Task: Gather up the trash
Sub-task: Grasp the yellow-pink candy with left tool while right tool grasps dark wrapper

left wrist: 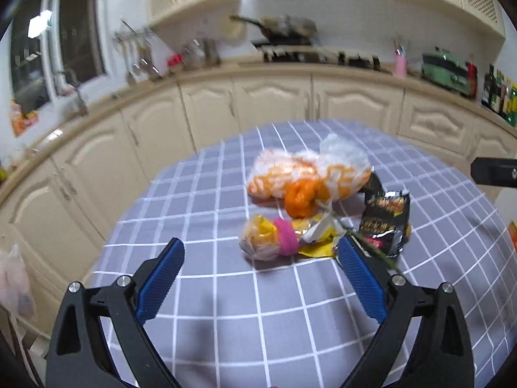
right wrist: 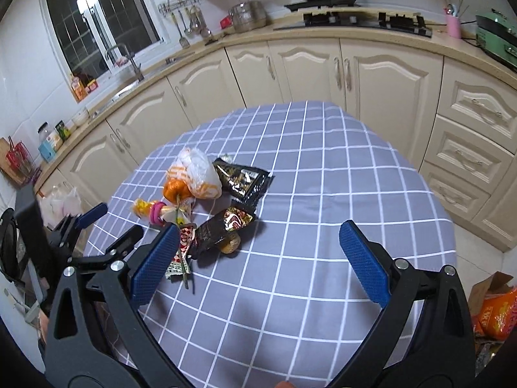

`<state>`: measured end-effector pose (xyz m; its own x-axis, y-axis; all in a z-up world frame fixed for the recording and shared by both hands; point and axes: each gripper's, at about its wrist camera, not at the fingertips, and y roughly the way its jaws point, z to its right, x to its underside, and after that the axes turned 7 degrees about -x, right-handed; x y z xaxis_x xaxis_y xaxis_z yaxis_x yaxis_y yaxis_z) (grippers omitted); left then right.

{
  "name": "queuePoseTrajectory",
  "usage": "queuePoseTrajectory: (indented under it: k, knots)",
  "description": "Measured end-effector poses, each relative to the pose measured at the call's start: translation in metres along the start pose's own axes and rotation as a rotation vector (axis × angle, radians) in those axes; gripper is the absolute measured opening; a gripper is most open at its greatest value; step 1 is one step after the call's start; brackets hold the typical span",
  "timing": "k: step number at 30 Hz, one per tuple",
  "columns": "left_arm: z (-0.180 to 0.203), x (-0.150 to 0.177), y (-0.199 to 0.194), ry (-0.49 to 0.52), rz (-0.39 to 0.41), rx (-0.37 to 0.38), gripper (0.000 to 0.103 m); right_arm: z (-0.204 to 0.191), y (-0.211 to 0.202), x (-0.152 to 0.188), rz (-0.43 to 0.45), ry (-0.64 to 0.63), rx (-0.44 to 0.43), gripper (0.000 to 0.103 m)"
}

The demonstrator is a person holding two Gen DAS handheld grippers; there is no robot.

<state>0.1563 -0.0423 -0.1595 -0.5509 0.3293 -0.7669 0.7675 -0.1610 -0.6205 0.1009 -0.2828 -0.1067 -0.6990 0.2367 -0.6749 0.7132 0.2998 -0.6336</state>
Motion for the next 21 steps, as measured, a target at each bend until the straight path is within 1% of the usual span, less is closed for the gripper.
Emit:
queuePoseTrajectory:
  k: [1, 2, 4, 5, 7, 9, 10, 11, 12, 13, 14, 15, 16, 17, 21]
  knots:
    - [-0.001, -0.003, 0.004, 0.012, 0.000, 0.022, 0.094, 0.000, 0.006, 0.000, -0.010, 0.002, 0.000, 0.097]
    - [-0.001, -0.006, 0.010, 0.034, -0.004, 0.028, 0.094, 0.000, 0.015, 0.000, -0.026, 0.004, -0.001, 0.097]
    - [0.001, -0.009, 0.020, 0.085, -0.006, -0.001, 0.094, -0.001, 0.030, -0.002, -0.058, 0.004, -0.010, 0.097]
    - [0.003, -0.011, 0.027, 0.113, -0.016, 0.010, 0.094, -0.001, 0.037, -0.002, -0.070, 0.003, -0.015, 0.097]
    - [0.004, -0.012, 0.038, 0.137, -0.049, 0.041, 0.094, -0.004, 0.053, -0.003, -0.098, -0.001, -0.028, 0.097]
    - [0.007, -0.013, 0.044, 0.159, -0.073, 0.087, 0.093, -0.010, 0.072, -0.004, -0.129, -0.014, -0.036, 0.095]
    - [0.008, -0.012, 0.044, 0.166, -0.074, 0.096, 0.088, -0.012, 0.078, -0.004, -0.142, -0.019, -0.037, 0.088]
    - [0.011, -0.011, 0.044, 0.185, -0.075, 0.114, 0.079, -0.014, 0.087, -0.004, -0.164, -0.026, -0.038, 0.077]
    - [0.014, -0.010, 0.046, 0.192, -0.084, 0.119, 0.059, -0.017, 0.092, -0.004, -0.170, -0.038, -0.030, 0.072]
    - [0.015, -0.008, 0.047, 0.192, -0.094, 0.115, 0.055, -0.020, 0.093, -0.004, -0.161, -0.063, -0.012, 0.061]
    - [0.014, -0.006, 0.045, 0.186, -0.094, 0.114, 0.051, -0.023, 0.093, -0.004, -0.163, -0.069, -0.028, 0.045]
    - [0.015, -0.005, 0.044, 0.180, -0.097, 0.119, 0.051, -0.023, 0.092, -0.004, -0.163, -0.064, -0.043, 0.042]
    - [0.015, -0.003, 0.042, 0.173, -0.097, 0.121, 0.050, -0.024, 0.091, -0.004, -0.160, -0.070, -0.049, 0.035]
    - [0.015, -0.002, 0.041, 0.171, -0.097, 0.120, 0.049, -0.026, 0.087, -0.003, -0.153, -0.086, -0.047, 0.030]
    - [0.016, 0.005, 0.031, 0.153, -0.099, 0.096, 0.047, -0.021, 0.068, 0.001, -0.104, -0.070, -0.075, 0.022]
